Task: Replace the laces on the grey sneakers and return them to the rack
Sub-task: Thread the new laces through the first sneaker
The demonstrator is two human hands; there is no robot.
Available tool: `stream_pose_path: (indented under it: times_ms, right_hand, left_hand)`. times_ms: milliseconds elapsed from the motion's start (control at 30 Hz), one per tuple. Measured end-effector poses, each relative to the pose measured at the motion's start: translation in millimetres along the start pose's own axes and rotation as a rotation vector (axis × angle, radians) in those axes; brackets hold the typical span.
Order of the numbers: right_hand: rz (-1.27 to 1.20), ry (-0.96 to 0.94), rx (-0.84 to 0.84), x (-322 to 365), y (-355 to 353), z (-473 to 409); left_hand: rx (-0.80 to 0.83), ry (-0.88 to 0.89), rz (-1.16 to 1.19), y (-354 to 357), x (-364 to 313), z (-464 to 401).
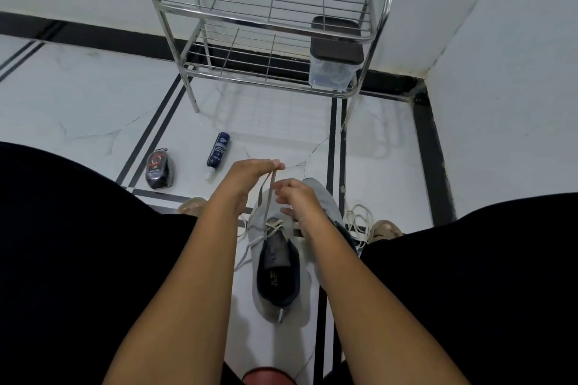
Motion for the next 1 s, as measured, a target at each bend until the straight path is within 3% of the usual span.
stream_pose_path:
  times_ms: [267, 400, 533, 667, 767, 833, 867, 900, 933, 1000]
  right_hand:
    - [-0.101, -0.117, 0.092, 12.5, 5.5, 10.7]
    - [-0.078, -0.073, 0.113, 9.2, 1.5, 7.2]
    - [0.074, -0.004, 0.212, 0.9, -16.6, 6.3]
    - [0.562, 0.079, -0.007, -10.2, -67.2, -4.7]
    - [0.792, 0.189, -0.258, -19.5, -98.5, -11.4]
    - [0.796, 0.177, -0.302, -19.7, -99.3, -13.3]
    - [0.815, 0.144, -0.279, -17.9, -94.0, -15.6]
    - [0.843, 0.092, -0.227, -14.0, -85.2, -17.1]
    - [0.867, 0.036, -0.154, -10.2, -72.7, -16.7]
    - [0.845, -0.045, -0.042, -5.0, -47.0, -12.4]
  left_hand:
    - [-0.053, 0.021, 0.066, 4.0, 1.0, 8.5]
    - [-0.22, -0.011, 0.121, -7.5, 2.8, 7.2]
    - [-0.499, -0.031, 0.434, -32.0, 9.3, 13.0]
    - [-0.782, -0.197, 0.719, -66.5, 38.7, 21.0]
    - [-0.716, -0.214, 0.737, -75.4, 58.8, 15.3]
    - [-0.681, -0.302, 0.464, -74.8, 63.8, 6.0]
    - [-0.716, -0.347, 0.209, -76.3, 68.2, 13.5]
    - [-0.679, -0.357, -0.233, -69.3, 60.8, 19.4]
    - [-0.606, -0.292, -0.47, -60.2, 55.2, 18.9]
    - [-0.593, -0.29, -0.251, -49.8, 61.9, 5.1]
Point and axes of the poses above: each hand's wrist, its own z-axis away from the middle knuckle, its own y-axis out of the palm, x = y × z, the point moved 5 cm from there along -z, towards the middle knuckle, and after that the axes turned 8 degrees about z, right-handed, at the moved point
